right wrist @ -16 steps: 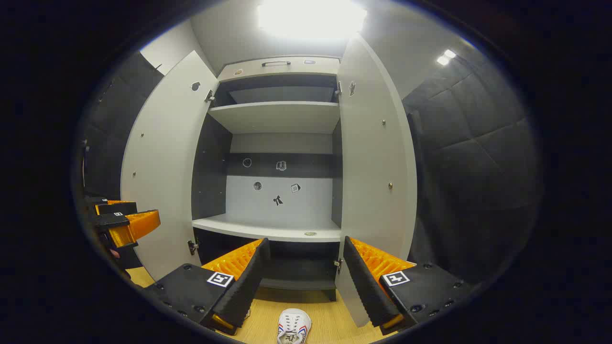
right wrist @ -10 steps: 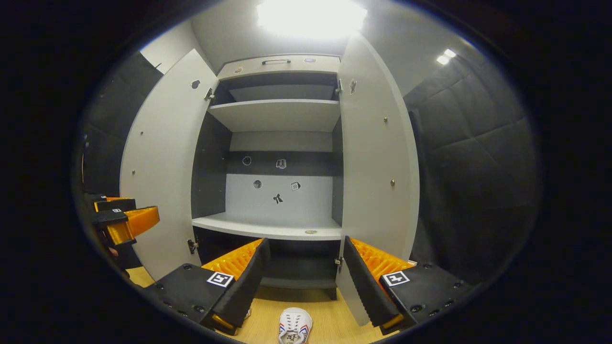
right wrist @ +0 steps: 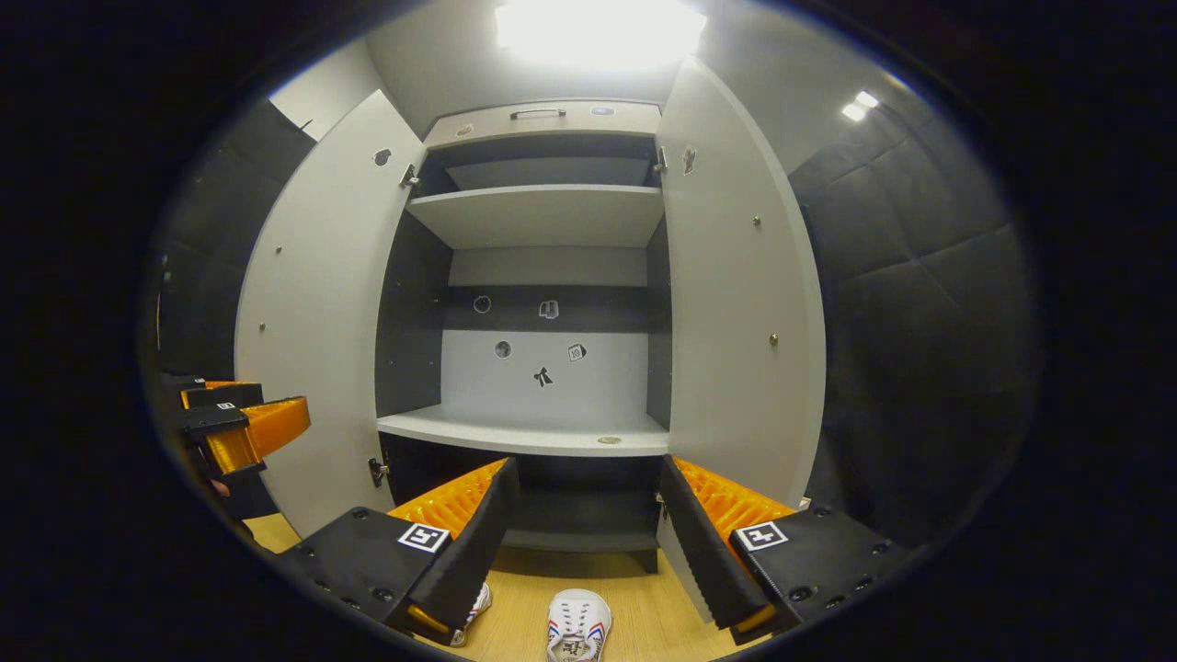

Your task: Grab one shoe with the right hand and put it into the shoe cabinet, grab the other shoe with the left hand and put it into the shoe cabinet; then close the right door with the right hand and the left door with the left hand.

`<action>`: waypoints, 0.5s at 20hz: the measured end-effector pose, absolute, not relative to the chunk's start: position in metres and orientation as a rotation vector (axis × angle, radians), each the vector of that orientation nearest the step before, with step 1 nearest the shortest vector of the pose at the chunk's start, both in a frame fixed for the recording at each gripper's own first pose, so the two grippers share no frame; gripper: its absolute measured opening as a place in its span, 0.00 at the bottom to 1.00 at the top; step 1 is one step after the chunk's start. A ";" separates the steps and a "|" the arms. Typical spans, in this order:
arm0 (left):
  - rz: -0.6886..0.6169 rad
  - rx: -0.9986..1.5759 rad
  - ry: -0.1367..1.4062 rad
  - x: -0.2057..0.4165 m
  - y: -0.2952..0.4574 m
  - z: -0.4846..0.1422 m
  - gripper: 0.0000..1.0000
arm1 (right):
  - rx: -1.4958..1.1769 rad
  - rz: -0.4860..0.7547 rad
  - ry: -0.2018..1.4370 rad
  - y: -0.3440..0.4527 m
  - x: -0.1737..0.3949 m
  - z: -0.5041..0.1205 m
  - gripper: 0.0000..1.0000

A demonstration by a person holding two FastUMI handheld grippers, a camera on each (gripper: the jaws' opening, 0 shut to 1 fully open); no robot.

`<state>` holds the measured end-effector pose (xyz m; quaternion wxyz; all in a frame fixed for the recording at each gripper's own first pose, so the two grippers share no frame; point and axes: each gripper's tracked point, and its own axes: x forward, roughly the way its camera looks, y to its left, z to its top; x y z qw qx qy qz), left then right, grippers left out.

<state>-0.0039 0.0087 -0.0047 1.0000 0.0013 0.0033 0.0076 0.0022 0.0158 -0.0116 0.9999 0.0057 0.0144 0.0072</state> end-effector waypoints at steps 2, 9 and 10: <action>0.018 0.007 0.005 -0.005 0.010 -0.004 0.92 | 0.007 0.018 0.042 0.017 0.004 -0.017 0.97; 0.034 -0.005 0.022 -0.010 0.014 -0.011 0.91 | -0.007 0.063 0.185 0.032 0.031 -0.064 0.97; 0.037 0.003 0.023 -0.010 0.015 -0.011 0.91 | -0.009 0.071 0.211 0.034 0.035 -0.073 0.97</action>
